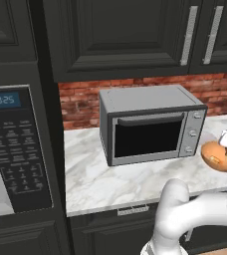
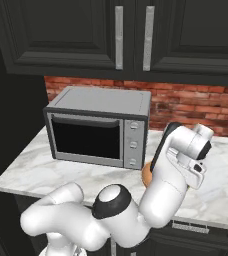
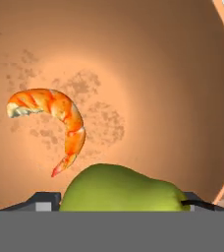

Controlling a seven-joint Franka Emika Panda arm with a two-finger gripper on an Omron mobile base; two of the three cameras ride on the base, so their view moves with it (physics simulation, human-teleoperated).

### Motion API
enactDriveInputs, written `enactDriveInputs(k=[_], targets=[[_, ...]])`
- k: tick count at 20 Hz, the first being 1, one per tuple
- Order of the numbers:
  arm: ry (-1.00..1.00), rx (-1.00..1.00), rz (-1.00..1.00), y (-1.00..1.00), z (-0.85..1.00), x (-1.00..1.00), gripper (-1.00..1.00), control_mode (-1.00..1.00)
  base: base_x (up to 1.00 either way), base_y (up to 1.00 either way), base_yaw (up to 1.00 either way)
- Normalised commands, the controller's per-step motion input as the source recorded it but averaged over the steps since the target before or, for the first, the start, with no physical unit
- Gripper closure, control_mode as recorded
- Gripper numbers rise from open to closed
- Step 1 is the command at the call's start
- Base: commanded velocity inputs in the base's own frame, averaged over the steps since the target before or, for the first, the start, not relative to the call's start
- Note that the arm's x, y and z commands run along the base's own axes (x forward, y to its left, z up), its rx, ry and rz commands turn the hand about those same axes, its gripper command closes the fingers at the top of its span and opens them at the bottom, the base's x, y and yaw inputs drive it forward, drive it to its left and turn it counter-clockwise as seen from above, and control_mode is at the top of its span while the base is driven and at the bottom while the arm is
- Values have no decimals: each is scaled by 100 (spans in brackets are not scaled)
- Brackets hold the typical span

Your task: Remove the pear from the bowl and place it on the small plate. Then place the bowl with only the shrimp in the microwave, close the door, and press the start button to microwave the shrimp.

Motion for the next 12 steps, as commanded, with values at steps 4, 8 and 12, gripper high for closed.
enactDriveInputs(k=[4, 8, 12], targets=[[-23, 0, 0, 0, 84, 3, 100, -100, 0, 0, 0], [-25, 0, -5, 1, 52, 20, 100, -100, 0, 0, 0], [-24, 1, -11, 14, 14, 54, 100, -100, 0, 0, 0]])
